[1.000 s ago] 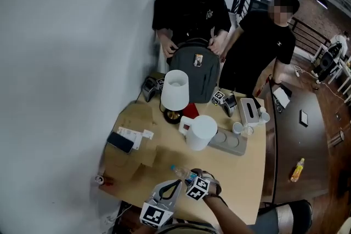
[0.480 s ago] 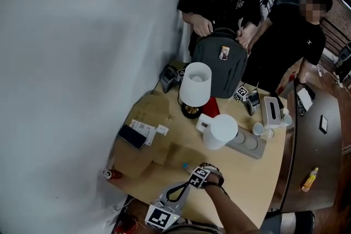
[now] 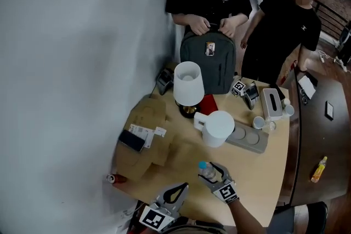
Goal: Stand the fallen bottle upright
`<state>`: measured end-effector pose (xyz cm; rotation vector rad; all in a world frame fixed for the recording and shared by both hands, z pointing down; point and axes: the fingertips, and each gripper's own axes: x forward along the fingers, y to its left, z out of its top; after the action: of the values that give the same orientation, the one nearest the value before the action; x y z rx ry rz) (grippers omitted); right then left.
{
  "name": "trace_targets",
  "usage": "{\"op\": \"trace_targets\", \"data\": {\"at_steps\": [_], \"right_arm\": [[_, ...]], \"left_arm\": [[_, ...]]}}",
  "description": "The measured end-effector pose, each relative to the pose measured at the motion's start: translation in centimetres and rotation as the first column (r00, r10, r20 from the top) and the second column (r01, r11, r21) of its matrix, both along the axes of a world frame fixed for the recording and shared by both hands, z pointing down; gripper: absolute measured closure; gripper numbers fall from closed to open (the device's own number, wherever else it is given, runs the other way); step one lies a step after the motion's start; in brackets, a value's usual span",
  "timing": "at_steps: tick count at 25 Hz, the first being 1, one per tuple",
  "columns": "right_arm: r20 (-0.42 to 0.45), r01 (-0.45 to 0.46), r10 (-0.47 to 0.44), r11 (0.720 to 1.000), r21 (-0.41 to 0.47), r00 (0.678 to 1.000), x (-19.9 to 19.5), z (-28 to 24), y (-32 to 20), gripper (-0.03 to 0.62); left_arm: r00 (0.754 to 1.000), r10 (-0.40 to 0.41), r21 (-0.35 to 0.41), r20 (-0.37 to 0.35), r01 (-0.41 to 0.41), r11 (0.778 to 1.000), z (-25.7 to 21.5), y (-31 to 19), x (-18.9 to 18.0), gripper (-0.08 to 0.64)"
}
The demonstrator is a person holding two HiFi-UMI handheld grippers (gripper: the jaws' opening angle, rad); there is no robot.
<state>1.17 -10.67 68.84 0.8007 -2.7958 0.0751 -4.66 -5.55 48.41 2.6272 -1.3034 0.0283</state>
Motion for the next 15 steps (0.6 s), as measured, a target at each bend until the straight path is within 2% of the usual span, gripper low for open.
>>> {"op": "trace_targets", "data": {"at_steps": [6, 10, 15], "right_arm": [[0.066, -0.140, 0.139, 0.990, 0.005, 0.988, 1.7, 1.7, -0.3, 0.282], [0.141, -0.178, 0.174, 0.984, 0.016, 0.975, 3.0, 1.6, 0.4, 0.281], [0.064, -0.141, 0.139, 0.989, 0.035, 0.988, 3.6, 1.8, 2.2, 0.275]], "left_arm": [[0.999, 0.044, -0.049, 0.017, -0.043, 0.998, 1.1, 1.0, 2.4, 0.561], [0.999, 0.037, -0.075, 0.026, -0.035, 0.997, 1.7, 1.2, 3.1, 0.561], [0.999, 0.046, -0.070, 0.016, -0.045, 0.997, 1.5, 1.4, 4.1, 0.561]]}}
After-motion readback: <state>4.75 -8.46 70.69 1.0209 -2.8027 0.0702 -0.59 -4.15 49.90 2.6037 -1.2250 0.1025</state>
